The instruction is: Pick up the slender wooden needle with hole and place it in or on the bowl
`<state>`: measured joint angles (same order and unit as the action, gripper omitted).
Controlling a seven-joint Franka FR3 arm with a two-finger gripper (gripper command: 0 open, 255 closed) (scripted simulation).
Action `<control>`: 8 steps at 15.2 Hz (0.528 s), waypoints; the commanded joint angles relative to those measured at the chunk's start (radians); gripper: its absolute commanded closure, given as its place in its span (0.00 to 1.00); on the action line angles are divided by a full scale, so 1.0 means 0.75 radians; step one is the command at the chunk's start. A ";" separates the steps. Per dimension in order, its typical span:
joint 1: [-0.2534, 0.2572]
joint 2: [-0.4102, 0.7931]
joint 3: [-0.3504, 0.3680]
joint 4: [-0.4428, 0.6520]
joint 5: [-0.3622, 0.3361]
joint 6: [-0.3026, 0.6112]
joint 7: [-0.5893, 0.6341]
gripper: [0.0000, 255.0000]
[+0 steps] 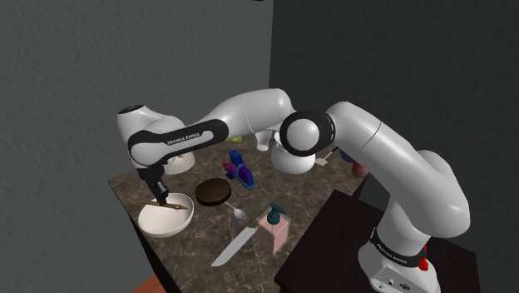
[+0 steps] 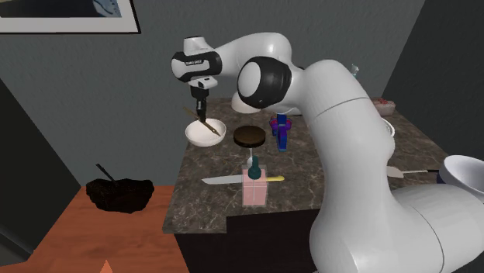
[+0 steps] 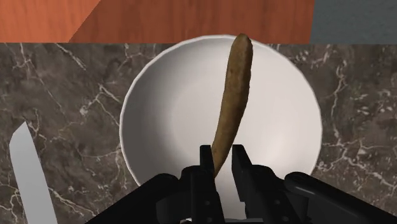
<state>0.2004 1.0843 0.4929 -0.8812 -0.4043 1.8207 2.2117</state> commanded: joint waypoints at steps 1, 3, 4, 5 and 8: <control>0.004 0.024 -0.005 0.010 -0.004 0.015 -0.001 1.00; 0.004 0.040 -0.009 0.002 -0.008 0.038 0.000 1.00; 0.005 0.049 -0.011 0.002 -0.010 0.048 0.001 1.00; 0.006 0.058 -0.013 0.001 -0.011 0.058 0.001 1.00; 0.009 0.088 -0.020 0.001 -0.017 0.087 0.001 1.00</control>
<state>0.2095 1.1362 0.4861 -0.8784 -0.4123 1.8852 2.2116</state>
